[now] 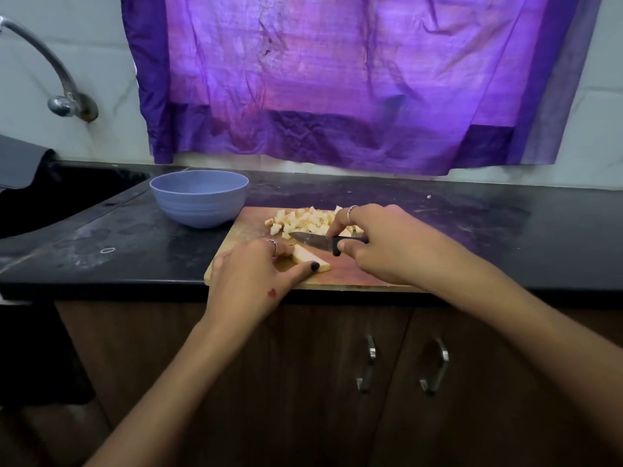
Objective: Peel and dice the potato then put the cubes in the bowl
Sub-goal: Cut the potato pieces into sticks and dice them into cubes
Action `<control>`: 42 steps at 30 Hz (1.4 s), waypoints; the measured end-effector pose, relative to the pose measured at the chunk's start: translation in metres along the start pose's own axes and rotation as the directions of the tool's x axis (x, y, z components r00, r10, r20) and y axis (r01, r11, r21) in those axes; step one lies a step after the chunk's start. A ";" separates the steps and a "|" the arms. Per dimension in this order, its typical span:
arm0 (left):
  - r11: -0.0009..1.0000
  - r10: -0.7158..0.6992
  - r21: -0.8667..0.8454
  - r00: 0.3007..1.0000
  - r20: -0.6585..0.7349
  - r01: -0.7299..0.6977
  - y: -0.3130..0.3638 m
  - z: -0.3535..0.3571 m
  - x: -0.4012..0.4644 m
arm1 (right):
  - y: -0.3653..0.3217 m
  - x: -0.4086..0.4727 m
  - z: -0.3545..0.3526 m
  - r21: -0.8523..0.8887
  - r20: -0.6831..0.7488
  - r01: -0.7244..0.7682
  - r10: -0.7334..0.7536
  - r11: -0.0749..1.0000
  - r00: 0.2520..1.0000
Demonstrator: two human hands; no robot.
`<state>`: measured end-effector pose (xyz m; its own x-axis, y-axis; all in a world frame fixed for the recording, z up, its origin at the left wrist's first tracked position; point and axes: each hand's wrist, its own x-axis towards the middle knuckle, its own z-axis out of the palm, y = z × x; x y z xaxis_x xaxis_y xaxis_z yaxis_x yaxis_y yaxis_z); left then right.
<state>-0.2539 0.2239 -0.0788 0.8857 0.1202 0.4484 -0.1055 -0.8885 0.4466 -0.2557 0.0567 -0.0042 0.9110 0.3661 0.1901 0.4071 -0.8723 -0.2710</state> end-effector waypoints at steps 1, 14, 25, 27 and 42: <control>1.000 0.000 -0.004 1.000 0.000 0.000 0.000 0.000 0.000 | -0.002 0.002 0.000 -0.013 0.009 -0.005 0.005 1.000 1.000; 0.998 0.000 -0.061 1.000 0.015 0.001 0.003 -0.006 -0.003 | -0.015 0.008 -0.007 -0.074 0.079 -0.025 0.031 0.997 0.996; 0.997 -0.016 -0.077 0.999 0.031 0.019 0.002 -0.005 -0.002 | -0.016 0.010 -0.016 -0.069 0.103 -0.008 0.015 0.998 0.995; 0.997 -0.022 -0.074 0.999 0.034 0.025 0.001 -0.005 -0.002 | -0.016 0.011 -0.017 -0.063 0.119 -0.012 0.020 0.998 0.993; 0.996 -0.022 -0.089 0.998 0.061 0.027 0.002 -0.007 -0.002 | -0.024 0.011 -0.016 -0.175 0.078 0.046 -0.033 0.984 0.996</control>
<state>-0.2587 0.2245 -0.0732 0.9137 0.1124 0.3906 -0.1212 -0.8420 0.5257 -0.2562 0.0770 0.0194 0.8995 0.4188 0.1247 0.4309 -0.8976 -0.0931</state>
